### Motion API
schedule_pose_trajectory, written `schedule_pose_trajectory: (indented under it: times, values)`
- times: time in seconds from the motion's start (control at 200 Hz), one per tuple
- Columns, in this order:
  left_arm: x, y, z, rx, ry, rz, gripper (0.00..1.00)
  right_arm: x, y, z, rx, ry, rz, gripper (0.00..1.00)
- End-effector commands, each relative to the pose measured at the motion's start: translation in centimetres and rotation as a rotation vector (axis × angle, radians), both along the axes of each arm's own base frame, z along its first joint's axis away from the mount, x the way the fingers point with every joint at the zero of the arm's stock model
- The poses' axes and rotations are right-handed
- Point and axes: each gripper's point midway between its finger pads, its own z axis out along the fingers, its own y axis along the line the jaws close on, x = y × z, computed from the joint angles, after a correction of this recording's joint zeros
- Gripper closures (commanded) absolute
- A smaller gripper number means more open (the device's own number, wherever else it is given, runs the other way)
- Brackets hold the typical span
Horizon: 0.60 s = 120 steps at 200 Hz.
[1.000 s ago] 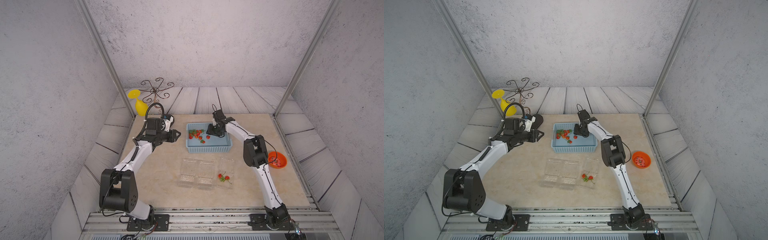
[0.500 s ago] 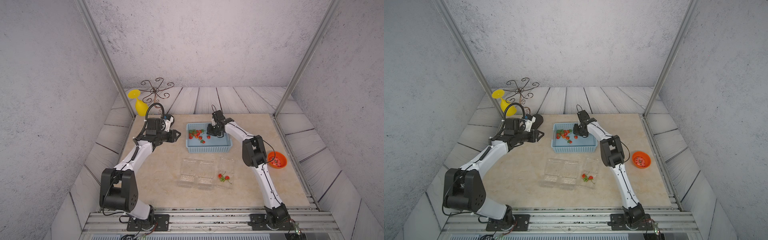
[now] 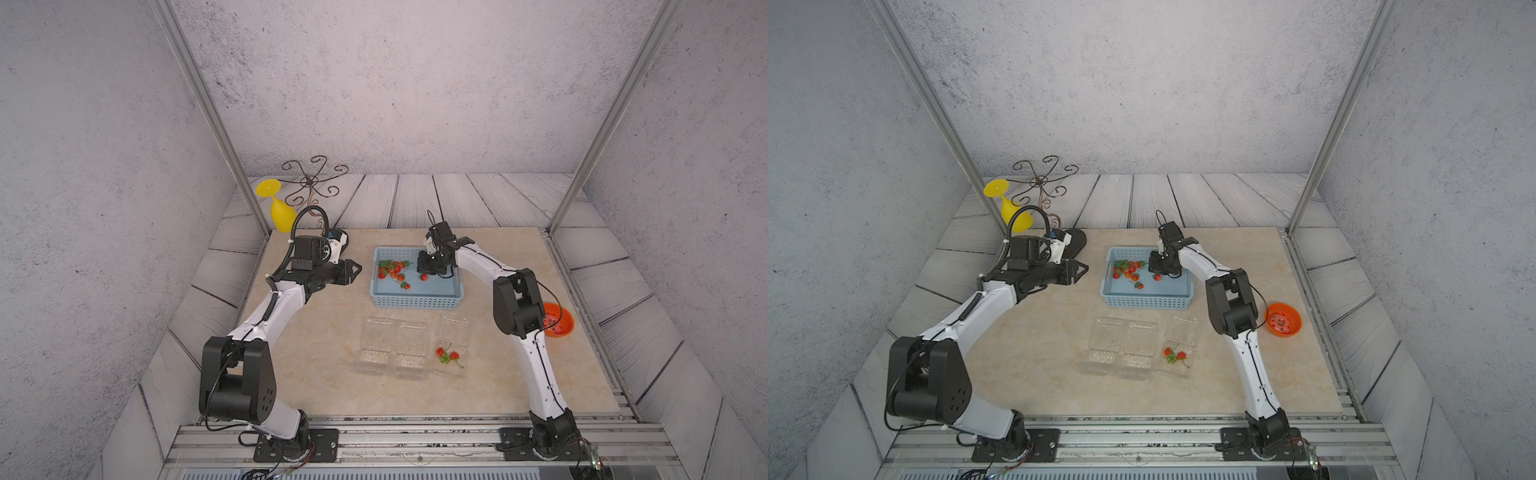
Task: Pack strawberries into containers
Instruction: Pick up the strawberry from the basket, then place the strawberry in the packing box.
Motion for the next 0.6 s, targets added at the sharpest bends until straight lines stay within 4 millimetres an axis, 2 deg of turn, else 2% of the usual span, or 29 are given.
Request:
schedule_pose_trajectory:
  times: [0.0, 0.115, 0.23, 0.46, 0.53, 0.596]
  values:
    - [0.0, -0.4, 1.2, -0.002, -0.032, -0.019, 0.55, -1.9, -0.5, 8.3, 0.045, -0.144, 0.067, 1.0]
    - [0.1, -0.5, 1.2, -0.002, -0.032, -0.019, 0.55, -5.2, -1.9, 9.6, 0.028, -0.155, 0.098, 1.0]
    - [0.0, -0.4, 1.3, 0.001, -0.033, -0.018, 0.55, -10.2, -3.3, 9.7, 0.012, -0.116, 0.133, 1.0]
    - [0.1, -0.5, 1.3, -0.007, -0.032, -0.021, 0.55, -23.0, -6.0, 5.3, -0.046, 0.046, 0.212, 1.0]
    - [0.1, -0.7, 1.4, -0.017, -0.031, -0.023, 0.55, -25.8, -6.4, 3.9, -0.055, 0.084, 0.225, 1.0]
    - [0.1, -0.8, 1.5, -0.025, -0.029, -0.026, 0.55, -27.5, -6.8, 2.8, -0.057, 0.12, 0.226, 1.0]
